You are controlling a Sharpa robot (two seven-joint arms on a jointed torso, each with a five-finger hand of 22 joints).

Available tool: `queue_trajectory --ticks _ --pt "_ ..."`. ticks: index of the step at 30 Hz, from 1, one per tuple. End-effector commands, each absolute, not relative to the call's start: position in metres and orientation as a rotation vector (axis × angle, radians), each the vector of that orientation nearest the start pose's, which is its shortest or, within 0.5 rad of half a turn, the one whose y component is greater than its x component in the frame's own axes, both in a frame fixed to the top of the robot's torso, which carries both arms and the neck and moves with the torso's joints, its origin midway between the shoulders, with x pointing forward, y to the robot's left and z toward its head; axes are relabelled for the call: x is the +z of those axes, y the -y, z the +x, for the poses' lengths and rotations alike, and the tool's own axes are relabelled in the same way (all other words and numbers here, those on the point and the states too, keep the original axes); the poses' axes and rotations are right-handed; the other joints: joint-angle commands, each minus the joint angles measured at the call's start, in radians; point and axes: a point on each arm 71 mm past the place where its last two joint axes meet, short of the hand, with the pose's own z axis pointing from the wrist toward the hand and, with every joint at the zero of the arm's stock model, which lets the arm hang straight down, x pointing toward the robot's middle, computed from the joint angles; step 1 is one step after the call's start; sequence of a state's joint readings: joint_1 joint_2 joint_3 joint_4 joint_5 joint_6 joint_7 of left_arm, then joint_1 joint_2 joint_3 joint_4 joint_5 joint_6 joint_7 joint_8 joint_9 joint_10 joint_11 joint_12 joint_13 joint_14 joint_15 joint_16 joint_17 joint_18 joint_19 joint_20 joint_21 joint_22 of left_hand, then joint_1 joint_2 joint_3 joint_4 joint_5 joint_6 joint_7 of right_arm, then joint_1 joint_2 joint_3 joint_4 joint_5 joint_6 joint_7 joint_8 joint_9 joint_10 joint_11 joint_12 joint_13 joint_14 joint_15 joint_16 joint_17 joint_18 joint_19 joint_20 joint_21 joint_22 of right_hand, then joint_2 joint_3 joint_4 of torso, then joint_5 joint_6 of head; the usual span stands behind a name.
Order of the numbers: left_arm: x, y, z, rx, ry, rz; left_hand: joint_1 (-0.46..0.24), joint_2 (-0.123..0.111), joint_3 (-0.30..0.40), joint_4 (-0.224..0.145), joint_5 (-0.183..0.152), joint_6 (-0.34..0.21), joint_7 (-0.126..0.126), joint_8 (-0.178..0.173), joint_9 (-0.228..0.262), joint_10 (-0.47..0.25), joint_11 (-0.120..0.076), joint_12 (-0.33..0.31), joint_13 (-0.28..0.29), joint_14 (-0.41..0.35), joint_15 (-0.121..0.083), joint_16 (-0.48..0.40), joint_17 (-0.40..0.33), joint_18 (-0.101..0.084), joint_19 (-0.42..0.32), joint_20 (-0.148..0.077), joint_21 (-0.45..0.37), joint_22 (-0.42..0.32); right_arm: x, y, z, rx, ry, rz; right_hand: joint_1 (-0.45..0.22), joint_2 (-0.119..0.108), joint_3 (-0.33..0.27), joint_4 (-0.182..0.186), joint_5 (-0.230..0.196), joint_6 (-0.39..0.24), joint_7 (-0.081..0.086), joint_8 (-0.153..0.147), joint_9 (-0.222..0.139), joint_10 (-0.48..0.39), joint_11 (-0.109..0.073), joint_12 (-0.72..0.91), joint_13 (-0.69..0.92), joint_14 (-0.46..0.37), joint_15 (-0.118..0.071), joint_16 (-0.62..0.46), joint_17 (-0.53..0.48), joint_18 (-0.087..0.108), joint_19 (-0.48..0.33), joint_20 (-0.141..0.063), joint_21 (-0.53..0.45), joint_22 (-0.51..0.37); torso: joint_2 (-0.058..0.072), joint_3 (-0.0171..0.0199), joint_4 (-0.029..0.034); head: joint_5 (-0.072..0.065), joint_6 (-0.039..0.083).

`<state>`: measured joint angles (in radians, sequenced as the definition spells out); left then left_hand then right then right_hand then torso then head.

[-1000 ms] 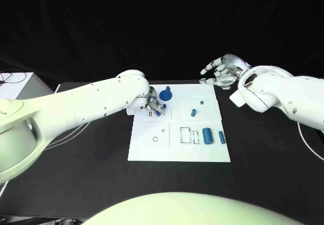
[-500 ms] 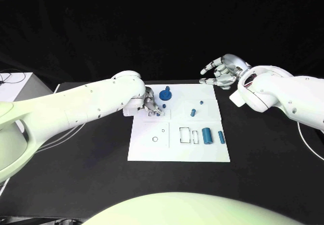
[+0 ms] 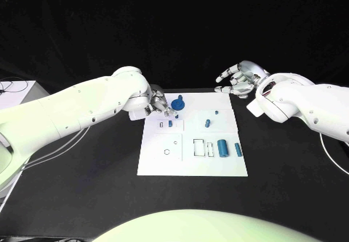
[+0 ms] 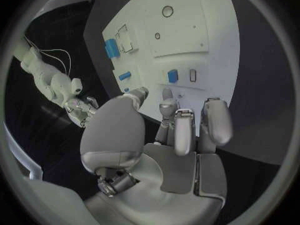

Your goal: Assemble the parts on the task board

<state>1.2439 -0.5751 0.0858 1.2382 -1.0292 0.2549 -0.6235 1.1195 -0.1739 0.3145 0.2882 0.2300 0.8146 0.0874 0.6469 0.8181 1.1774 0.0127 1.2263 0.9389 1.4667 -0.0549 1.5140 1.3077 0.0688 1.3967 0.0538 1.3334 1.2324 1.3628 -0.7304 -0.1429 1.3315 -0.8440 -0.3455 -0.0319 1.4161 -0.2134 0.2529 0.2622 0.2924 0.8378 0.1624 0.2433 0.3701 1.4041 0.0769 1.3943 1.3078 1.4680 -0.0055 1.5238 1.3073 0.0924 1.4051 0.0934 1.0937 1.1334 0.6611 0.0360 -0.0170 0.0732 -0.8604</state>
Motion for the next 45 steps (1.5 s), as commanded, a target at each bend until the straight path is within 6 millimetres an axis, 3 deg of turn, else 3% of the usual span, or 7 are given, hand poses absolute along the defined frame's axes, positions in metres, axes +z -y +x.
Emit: queue_trajectory --ticks 1,7,9,22,32,38,45 --pt "-0.184 -0.167 0.543 -0.441 -2.332 -0.304 0.016 0.002 -0.005 0.002 0.005 -0.011 0.002 -0.008 -0.003 -0.017 0.003 -0.011 -0.013 0.063 0.007 -0.011 0.154 0.015 -0.01 0.002 -0.01 -0.011 -0.153 0.208 0.539 0.847 -1.695 0.341 -0.005 -0.002 0.004 0.003 0.003 -0.008 0.001 0.001 0.0 -0.007 -0.001 -0.004 0.061 0.075 0.002 -0.006 0.146 0.013 -0.007 0.002 -0.002 -0.001 0.002 0.0001 -0.0017 -0.001 0.008" --pt "-0.185 -0.184 0.558 -0.401 -2.278 -0.361 0.051 0.014 -0.001 0.003 0.014 -0.043 0.018 -0.046 -0.032 -0.045 0.017 -0.024 -0.041 0.061 0.018 -0.014 0.15 0.016 -0.013 0.008 -0.02 -0.02 -0.152 0.208 0.538 0.848 -1.693 0.341 -0.006 -0.001 0.005 0.004 0.004 -0.01 0.001 0.001 0.0 -0.007 -0.001 -0.004 0.06 0.075 0.002 -0.006 0.147 0.013 -0.007 0.002 -0.003 -0.001 0.004 0.0015 -0.0031 0.0 0.022" --pt "-0.186 -0.188 0.564 -0.395 -2.256 -0.388 0.057 0.019 0.002 0.003 0.016 -0.045 0.02 -0.053 -0.04 -0.046 0.019 -0.023 -0.041 0.062 0.02 -0.013 0.151 0.016 -0.011 0.011 -0.02 -0.019 -0.152 0.208 0.538 0.849 -1.692 0.341 -0.006 -0.001 0.005 0.004 0.004 -0.01 0.001 0.001 0.0 -0.007 -0.001 -0.004 0.06 0.075 0.002 -0.006 0.147 0.013 -0.007 0.002 -0.003 -0.001 0.005 0.0003 -0.003 0.0 0.024" --pt "-0.194 -0.202 0.588 -0.336 -2.2 -0.493 0.065 0.028 0.009 0.004 0.016 -0.042 0.023 -0.061 -0.051 -0.034 0.021 -0.011 -0.027 0.071 0.022 0.001 0.172 0.01 0.006 0.013 0.001 0.009 -0.152 0.208 0.537 0.852 -1.688 0.338 -0.006 -0.001 0.006 0.003 0.004 -0.01 0.001 0.001 0.0 -0.007 -0.001 -0.004 0.06 0.075 0.002 -0.006 0.147 0.012 -0.007 0.002 -0.003 -0.001 0.018 0.0045 -0.016 0.012 0.053" --pt "-0.195 -0.209 0.596 -0.289 -2.192 -0.519 0.066 0.029 0.011 0.003 0.016 -0.04 0.023 -0.062 -0.054 -0.027 0.021 -0.005 -0.018 0.074 0.022 0.005 0.179 0.008 0.01 0.014 0.007 0.017 -0.15 0.209 0.536 0.85 -1.682 0.337 -0.006 -0.001 0.006 0.003 0.004 -0.01 0.001 0.001 0.0 -0.007 -0.001 -0.004 0.06 0.075 0.002 -0.006 0.147 0.012 -0.007 0.002 -0.003 -0.001 0.028 0.0089 -0.0205 0.011 0.059" --pt "-0.196 -0.206 0.597 -0.288 -2.198 -0.517 0.063 0.029 0.011 0.004 0.015 -0.036 0.024 -0.064 -0.058 -0.019 0.022 0.003 -0.009 0.076 0.023 0.01 0.185 0.005 0.017 0.014 0.016 0.028 -0.149 0.21 0.536 0.85 -1.679 0.335 -0.006 -0.001 0.006 0.003 0.004 -0.01 0.001 0.001 0.0 -0.007 -0.001 -0.004 0.06 0.075 0.002 -0.006 0.147 0.012 -0.007 0.002 -0.003 -0.001 0.032 0.0092 -0.0239 0.012 0.057" --pt "-0.197 -0.203 0.597 -0.29 -2.212 -0.511 0.062 0.029 0.011 0.005 0.014 -0.034 0.023 -0.064 -0.06 -0.016 0.022 0.006 -0.005 0.077 0.023 0.012 0.188 0.005 0.018 0.015 0.018 0.03 -0.149 0.209 0.536 0.85 -1.679 0.335 -0.004 -0.001 0.008 0.002 0.004 -0.012 0.002 0.002 0.0 -0.006 -0.001 -0.004 0.061 0.075 0.002 -0.006 0.147 0.012 -0.007 0.002 -0.004 -0.001 0.031 0.0097 -0.0228 0.012 0.053"
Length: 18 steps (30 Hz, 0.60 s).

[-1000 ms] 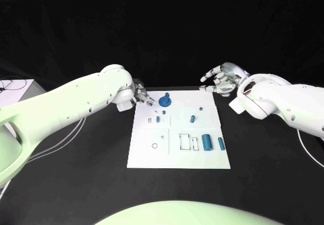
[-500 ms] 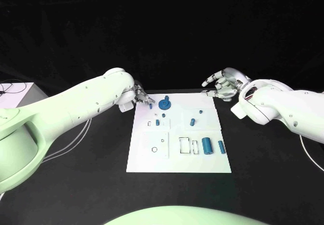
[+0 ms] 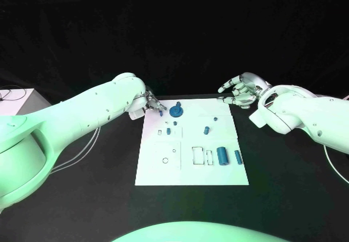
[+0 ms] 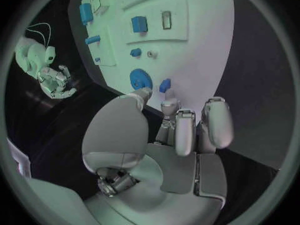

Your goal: Assemble the parts on the task board

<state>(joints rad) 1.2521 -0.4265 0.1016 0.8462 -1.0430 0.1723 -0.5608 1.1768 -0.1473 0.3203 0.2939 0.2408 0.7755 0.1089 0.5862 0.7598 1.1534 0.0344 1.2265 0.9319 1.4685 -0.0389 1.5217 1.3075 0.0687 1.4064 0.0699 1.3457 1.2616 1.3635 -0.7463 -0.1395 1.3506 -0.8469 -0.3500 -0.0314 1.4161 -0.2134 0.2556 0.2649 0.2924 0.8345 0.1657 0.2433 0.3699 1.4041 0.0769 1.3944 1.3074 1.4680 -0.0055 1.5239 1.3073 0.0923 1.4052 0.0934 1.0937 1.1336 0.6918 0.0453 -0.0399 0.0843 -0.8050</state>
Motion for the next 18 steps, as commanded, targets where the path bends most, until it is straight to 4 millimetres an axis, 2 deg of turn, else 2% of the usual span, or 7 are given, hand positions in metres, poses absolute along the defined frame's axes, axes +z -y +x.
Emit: queue_trajectory --ticks 1,7,13,18 --pt "-0.1969 -0.2034 0.5972 -0.289 -2.213 -0.51 0.004 0.003 0.005 -0.001 0.003 0.005 0.002 -0.004 -0.001 0.008 0.0 0.006 0.002 0.076 0.007 0.004 0.188 0.005 0.009 -0.001 0.005 0.001 -0.1488 0.2094 0.5358 0.85 -1.679 0.335 -0.004 -0.001 0.005 -0.001 0.004 -0.008 -0.002 0.002 0.0 -0.006 -0.001 -0.004 0.061 0.075 0.002 -0.006 0.147 0.012 -0.007 0.002 -0.004 -0.001 0.0 0.0003 0.0002 0.001 -0.003" --pt "-0.1977 -0.2036 0.5972 -0.283 -2.222 -0.51 0.005 0.004 0.005 -0.002 0.003 0.006 0.001 -0.004 -0.002 0.008 0.0 0.006 0.0 0.076 0.007 0.004 0.188 0.005 0.009 -0.001 0.006 0.001 -0.1488 0.2095 0.536 0.85 -1.678 0.335 -0.004 -0.001 0.005 -0.001 0.004 -0.008 -0.002 0.002 0.0 -0.006 -0.001 -0.004 0.061 0.075 0.002 -0.006 0.147 0.012 -0.007 0.002 -0.004 -0.001 -0.001 -0.0003 0.0032 -0.001 -0.006" --pt "-0.1983 -0.2039 0.5975 -0.279 -2.224 -0.512 0.006 0.005 0.007 -0.002 0.003 0.007 0.001 -0.004 -0.003 0.008 -0.001 0.006 0.0 0.076 0.007 0.004 0.188 0.005 0.009 -0.001 0.006 0.002 -0.1485 0.2099 0.5358 0.85 -1.677 0.335 -0.004 -0.001 0.005 -0.001 0.004 -0.008 -0.002 0.002 0.0 -0.006 -0.001 -0.004 0.061 0.075 0.002 -0.006 0.147 0.012 -0.007 0.002 -0.004 -0.001 0.001 -0.0015 0.0005 0.0 -0.008" --pt "-0.1988 -0.2044 0.5978 -0.276 -2.226 -0.513 0.007 0.006 0.008 -0.003 0.004 0.008 0.0 -0.004 -0.004 0.008 -0.001 0.007 0.0 0.076 0.007 0.004 0.188 0.005 0.009 -0.001 0.006 0.002 -0.1482 0.2101 0.5355 0.85 -1.677 0.335 -0.004 -0.001 0.005 -0.001 0.004 -0.008 -0.002 0.002 0.0 -0.006 -0.001 -0.004 0.061 0.075 0.002 -0.006 0.147 0.012 -0.007 0.002 -0.004 -0.001 0.002 -0.0008 0.0006 -0.001 -0.011"
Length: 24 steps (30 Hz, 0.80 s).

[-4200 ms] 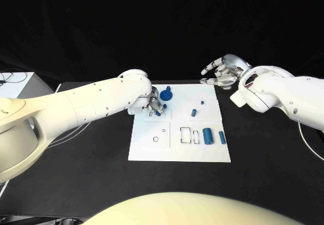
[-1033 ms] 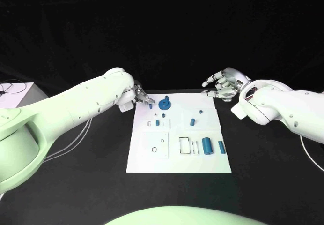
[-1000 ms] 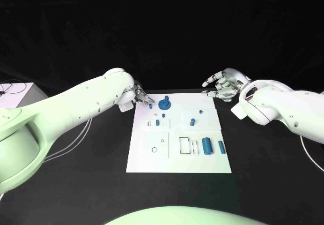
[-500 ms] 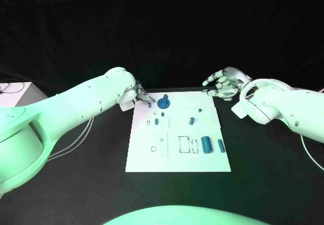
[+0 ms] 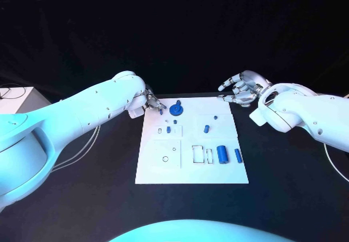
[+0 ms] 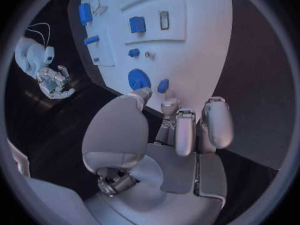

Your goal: Assemble the parts on the task board

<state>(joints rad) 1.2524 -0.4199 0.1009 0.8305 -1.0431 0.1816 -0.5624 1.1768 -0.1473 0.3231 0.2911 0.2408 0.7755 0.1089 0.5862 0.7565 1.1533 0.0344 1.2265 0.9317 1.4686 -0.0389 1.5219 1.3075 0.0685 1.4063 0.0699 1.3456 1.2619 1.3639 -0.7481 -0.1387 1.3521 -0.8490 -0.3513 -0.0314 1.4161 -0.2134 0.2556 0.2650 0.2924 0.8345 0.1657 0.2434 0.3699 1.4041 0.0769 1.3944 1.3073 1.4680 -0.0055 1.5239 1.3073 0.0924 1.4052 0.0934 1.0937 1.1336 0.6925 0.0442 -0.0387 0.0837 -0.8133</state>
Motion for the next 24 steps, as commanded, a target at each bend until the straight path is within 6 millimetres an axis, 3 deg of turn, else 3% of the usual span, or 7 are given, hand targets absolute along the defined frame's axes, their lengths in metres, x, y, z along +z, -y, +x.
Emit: queue_trajectory --ticks 1,24 --pt "-0.1989 -0.2043 0.5979 -0.276 -2.227 -0.513 0.008 0.006 0.006 0.0 0.004 0.009 0.0 -0.004 -0.001 0.008 -0.001 0.007 0.001 0.076 0.007 0.004 0.189 0.005 0.01 -0.001 0.007 0.002 -0.1481 0.2101 0.5355 0.85 -1.677 0.335 -0.004 -0.001 0.005 -0.001 0.004 -0.009 -0.002 0.002 0.001 -0.006 -0.001 -0.004 0.061 0.075 0.002 -0.006 0.147 0.012 -0.007 0.002 -0.004 -0.001 0.001 0.0004 -0.0004 -0.001 -0.003" --pt "-0.2024 -0.2036 0.5975 -0.276 -2.258 -0.508 0.086 0.008 0.075 -0.006 0.007 0.022 -0.006 -0.002 -0.021 0.003 -0.007 0.013 -0.002 0.077 0.002 0.007 0.193 0.005 0.01 -0.004 0.011 0.007 -0.1479 0.2081 0.5355 0.853 -1.678 0.331 -0.005 -0.001 0.007 -0.001 0.004 -0.008 -0.002 0.003 0.001 -0.005 -0.001 -0.003 0.062 0.076 0.002 -0.006 0.147 0.012 -0.006 0.002 -0.003 0.001 -0.001 0.001 0.0002 -0.001 -0.018"
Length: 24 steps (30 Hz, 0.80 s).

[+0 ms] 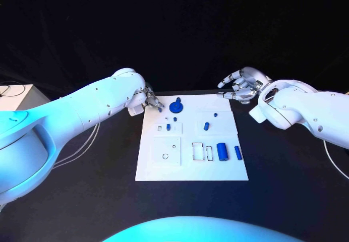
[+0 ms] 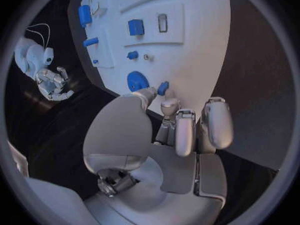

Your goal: Assemble the parts on the task board

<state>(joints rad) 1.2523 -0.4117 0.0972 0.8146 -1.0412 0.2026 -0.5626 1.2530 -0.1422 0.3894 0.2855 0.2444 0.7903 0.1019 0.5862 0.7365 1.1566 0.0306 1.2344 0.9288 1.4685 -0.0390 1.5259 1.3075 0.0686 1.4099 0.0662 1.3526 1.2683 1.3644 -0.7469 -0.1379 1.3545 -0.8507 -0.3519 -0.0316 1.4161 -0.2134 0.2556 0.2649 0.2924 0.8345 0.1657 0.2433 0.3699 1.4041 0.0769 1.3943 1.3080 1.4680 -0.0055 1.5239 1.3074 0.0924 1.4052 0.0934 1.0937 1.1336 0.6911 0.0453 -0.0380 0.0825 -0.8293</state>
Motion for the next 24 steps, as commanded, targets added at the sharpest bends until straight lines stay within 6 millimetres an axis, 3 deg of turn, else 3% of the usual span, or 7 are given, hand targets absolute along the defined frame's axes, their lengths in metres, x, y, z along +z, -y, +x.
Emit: queue_trajectory --ticks 1,12,16,18,24 --pt "-0.2026 -0.2035 0.5974 -0.276 -2.26 -0.508 0.011 0.002 0.011 0.0 0.003 0.008 0.001 -0.002 -0.001 0.0 -0.003 0.006 0.001 0.077 0.002 0.004 0.193 0.004 0.007 -0.001 0.004 0.002 -0.1479 0.208 0.5354 0.853 -1.678 0.331 -0.005 -0.001 0.007 -0.001 0.004 -0.008 -0.002 0.003 0.001 -0.005 -0.001 -0.003 0.061 0.076 0.002 -0.006 0.147 0.012 -0.006 0.002 -0.003 0.001 0.0 -0.0001 -0.0007 0.0 -0.002" --pt "-0.2045 -0.2045 0.5969 -0.28 -2.271 -0.513 0.027 0.006 0.04 -0.001 0.004 0.011 0.0 0.0 -0.005 0.001 -0.005 0.006 0.0 0.078 0.001 0.005 0.195 0.004 0.006 -0.001 0.005 0.003 -0.1477 0.208 0.5354 0.853 -1.678 0.331 -0.005 -0.001 0.007 -0.001 0.004 -0.008 -0.002 0.003 0.001 -0.005 -0.001 -0.003 0.061 0.076 0.002 -0.006 0.147 0.012 -0.006 0.002 -0.003 0.001 0.0 0.0003 0.0 0.0 -0.006" --pt "-0.2044 -0.2044 0.5967 -0.294 -2.268 -0.524 0.079 0.012 0.153 -0.026 0.004 0.02 -0.009 0.015 -0.007 0.012 -0.013 0.011 0.005 0.08 -0.006 0.009 0.2 0.003 0.009 -0.006 0.01 0.01 -0.1477 0.2079 0.5354 0.854 -1.677 0.331 -0.005 -0.001 0.007 -0.001 0.004 -0.008 -0.002 0.003 0.001 -0.005 -0.001 -0.003 0.061 0.076 0.002 -0.006 0.147 0.012 -0.006 0.002 -0.003 0.001 0.0 -0.0003 -0.0002 0.001 -0.007" --pt "-0.2042 -0.2044 0.5963 -0.303 -2.266 -0.53 0.09 -0.002 0.239 -0.058 0.004 0.017 -0.007 0.034 0.002 0.018 -0.015 0.009 0.003 0.081 -0.008 0.01 0.202 0.003 0.011 -0.009 0.013 0.014 -0.1476 0.2078 0.5355 0.854 -1.677 0.331 -0.005 -0.001 0.007 -0.001 0.004 -0.008 -0.002 0.003 0.001 -0.005 -0.001 -0.003 0.061 0.076 0.002 -0.006 0.147 0.012 -0.006 0.002 -0.003 0.001 0.0 -0.0002 -0.0006 0.001 -0.007" --pt "-0.203 -0.2053 0.5937 -0.337 -2.265 -0.547 0.03 -0.037 0.448 -0.145 0.02 0.02 -0.013 0.111 0.049 0.044 -0.02 0.014 0.013 0.083 -0.011 0.014 0.208 0.0 0.016 -0.01 0.023 0.028 -0.1477 0.208 0.5359 0.853 -1.678 0.331 -0.005 -0.001 0.007 -0.001 0.004 -0.008 -0.002 0.003 0.001 -0.005 -0.001 -0.003 0.061 0.076 0.002 -0.006 0.147 0.012 -0.006 0.002 -0.003 0.001 -0.001 -0.0007 -0.0009 0.0 -0.007"
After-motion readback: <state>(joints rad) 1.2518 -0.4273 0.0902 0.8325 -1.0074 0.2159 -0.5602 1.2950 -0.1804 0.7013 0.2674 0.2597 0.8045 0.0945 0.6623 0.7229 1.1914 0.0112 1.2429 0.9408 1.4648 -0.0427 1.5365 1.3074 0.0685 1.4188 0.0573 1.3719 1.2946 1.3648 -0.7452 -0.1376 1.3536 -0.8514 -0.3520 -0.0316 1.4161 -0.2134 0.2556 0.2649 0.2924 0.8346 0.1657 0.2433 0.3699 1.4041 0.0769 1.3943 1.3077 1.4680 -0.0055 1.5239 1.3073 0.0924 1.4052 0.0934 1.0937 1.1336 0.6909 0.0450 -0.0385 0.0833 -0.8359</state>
